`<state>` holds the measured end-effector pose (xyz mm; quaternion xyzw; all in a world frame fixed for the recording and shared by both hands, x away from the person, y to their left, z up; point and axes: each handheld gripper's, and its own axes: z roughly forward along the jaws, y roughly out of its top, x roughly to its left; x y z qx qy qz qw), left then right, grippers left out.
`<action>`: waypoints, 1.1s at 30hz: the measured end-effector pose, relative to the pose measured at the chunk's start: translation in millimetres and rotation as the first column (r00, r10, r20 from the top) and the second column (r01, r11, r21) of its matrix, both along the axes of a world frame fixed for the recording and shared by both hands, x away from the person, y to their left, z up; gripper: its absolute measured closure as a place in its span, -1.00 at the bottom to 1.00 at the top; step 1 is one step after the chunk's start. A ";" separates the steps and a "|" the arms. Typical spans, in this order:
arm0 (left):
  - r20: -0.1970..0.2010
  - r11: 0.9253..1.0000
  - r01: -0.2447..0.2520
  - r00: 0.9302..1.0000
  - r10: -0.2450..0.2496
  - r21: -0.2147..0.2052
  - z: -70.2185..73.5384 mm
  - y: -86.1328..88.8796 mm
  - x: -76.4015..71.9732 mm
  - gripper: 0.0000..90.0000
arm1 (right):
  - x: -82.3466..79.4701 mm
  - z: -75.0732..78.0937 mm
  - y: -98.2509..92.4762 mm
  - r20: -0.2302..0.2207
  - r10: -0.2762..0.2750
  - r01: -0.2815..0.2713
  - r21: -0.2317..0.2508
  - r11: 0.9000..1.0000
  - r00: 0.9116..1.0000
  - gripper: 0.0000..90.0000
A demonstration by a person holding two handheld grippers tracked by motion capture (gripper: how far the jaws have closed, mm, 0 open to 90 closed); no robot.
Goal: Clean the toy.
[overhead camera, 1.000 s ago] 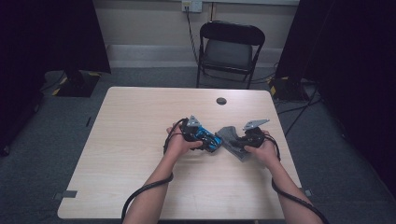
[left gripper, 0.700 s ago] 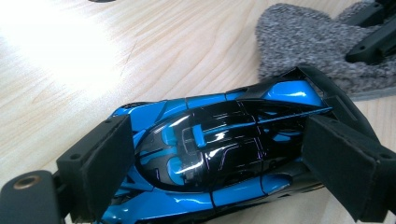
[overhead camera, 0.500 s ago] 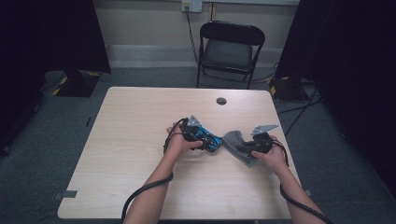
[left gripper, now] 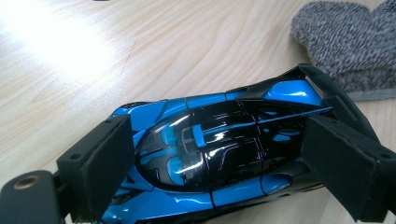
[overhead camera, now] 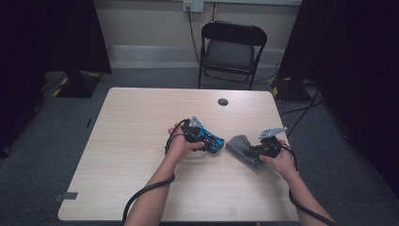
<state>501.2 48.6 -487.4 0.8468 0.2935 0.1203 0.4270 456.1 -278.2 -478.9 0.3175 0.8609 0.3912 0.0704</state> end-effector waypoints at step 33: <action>0.010 1.000 -0.002 1.000 0.002 -0.006 -0.9 0.0 -1.0 -0.79 | 60.5 32.3 47.0 0.082 -0.107 0.102 0.055 0.993 0.991 0.72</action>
